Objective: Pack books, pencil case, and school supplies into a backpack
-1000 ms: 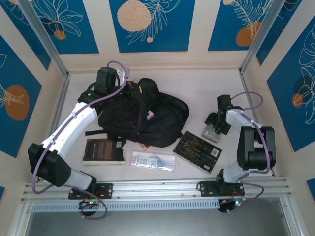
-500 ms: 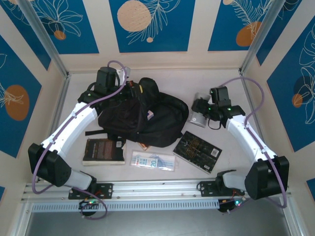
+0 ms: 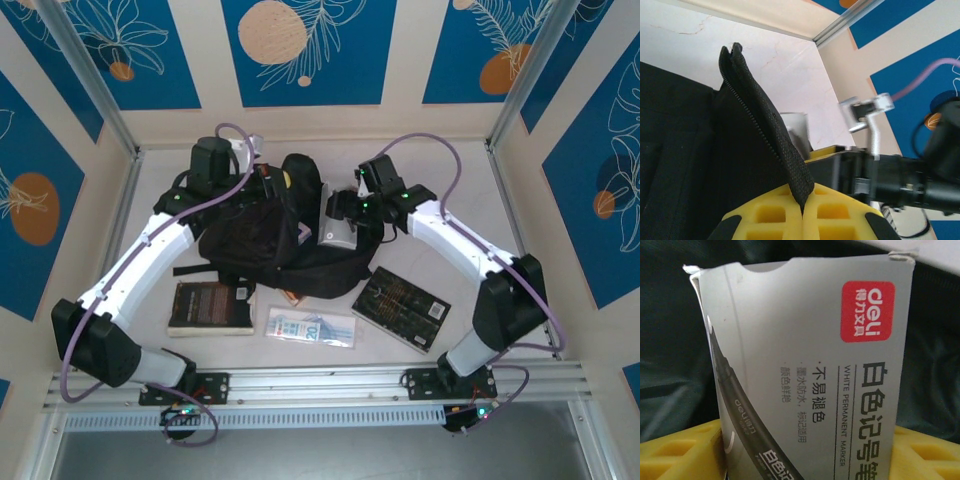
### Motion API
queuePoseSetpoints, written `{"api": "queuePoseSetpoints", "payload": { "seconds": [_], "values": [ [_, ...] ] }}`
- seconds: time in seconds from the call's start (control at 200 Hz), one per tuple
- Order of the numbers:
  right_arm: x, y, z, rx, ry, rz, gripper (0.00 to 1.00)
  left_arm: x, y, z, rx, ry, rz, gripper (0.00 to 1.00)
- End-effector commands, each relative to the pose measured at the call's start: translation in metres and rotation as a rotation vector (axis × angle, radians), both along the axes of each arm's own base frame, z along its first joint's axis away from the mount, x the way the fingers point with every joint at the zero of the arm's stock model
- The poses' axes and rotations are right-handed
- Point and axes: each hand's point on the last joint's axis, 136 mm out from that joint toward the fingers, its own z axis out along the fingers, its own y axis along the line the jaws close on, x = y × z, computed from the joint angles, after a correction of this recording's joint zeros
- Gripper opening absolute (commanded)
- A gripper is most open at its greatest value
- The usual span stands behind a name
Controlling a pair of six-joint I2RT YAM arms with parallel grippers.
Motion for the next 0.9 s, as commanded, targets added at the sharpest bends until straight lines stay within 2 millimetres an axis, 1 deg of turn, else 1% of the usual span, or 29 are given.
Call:
{"api": "queuePoseSetpoints", "payload": {
  "seconds": [0.0, 0.185, 0.355, 0.445, 0.52, 0.685, 0.77, 0.815, 0.855, 0.865, 0.89],
  "values": [
    [-0.005, 0.013, -0.002, 0.083, 0.082, -0.025, 0.69, -0.005, 0.0, 0.035, -0.066, -0.113, -0.031, 0.0],
    [-0.008, 0.038, -0.014, 0.121, 0.175, 0.023, 0.69, -0.01, -0.004, 0.048, -0.109, -0.154, -0.064, 0.0],
    [-0.01, 0.06, -0.017, 0.146, 0.215, 0.063, 0.69, -0.013, -0.006, 0.053, -0.128, -0.17, -0.081, 0.0],
    [-0.007, 0.063, -0.018, 0.134, 0.208, 0.054, 0.69, -0.013, -0.005, 0.053, -0.124, -0.171, -0.079, 0.0],
    [-0.003, 0.053, -0.019, 0.082, 0.179, 0.033, 0.69, -0.012, -0.004, 0.05, -0.113, -0.166, -0.071, 0.0],
    [0.0, 0.006, -0.032, -0.189, 0.109, -0.026, 0.69, -0.009, -0.002, 0.044, -0.094, -0.144, -0.052, 0.0],
    [-0.001, -0.01, -0.04, -0.273, 0.102, -0.024, 0.67, -0.008, -0.001, 0.043, -0.092, -0.139, -0.047, 0.0],
    [-0.001, -0.017, -0.044, -0.31, 0.102, -0.019, 0.6, -0.008, -0.001, 0.042, -0.091, -0.137, -0.046, 0.0],
    [-0.001, -0.023, -0.049, -0.349, 0.103, -0.014, 0.5, -0.008, -0.001, 0.042, -0.09, -0.135, -0.044, 0.0],
    [-0.001, -0.024, -0.05, -0.358, 0.102, -0.015, 0.43, -0.008, -0.001, 0.042, -0.09, -0.134, -0.044, 0.0],
    [0.0, -0.029, -0.053, -0.385, 0.106, -0.015, 0.31, -0.007, -0.001, 0.042, -0.09, -0.135, -0.044, 0.0]
  ]
}}
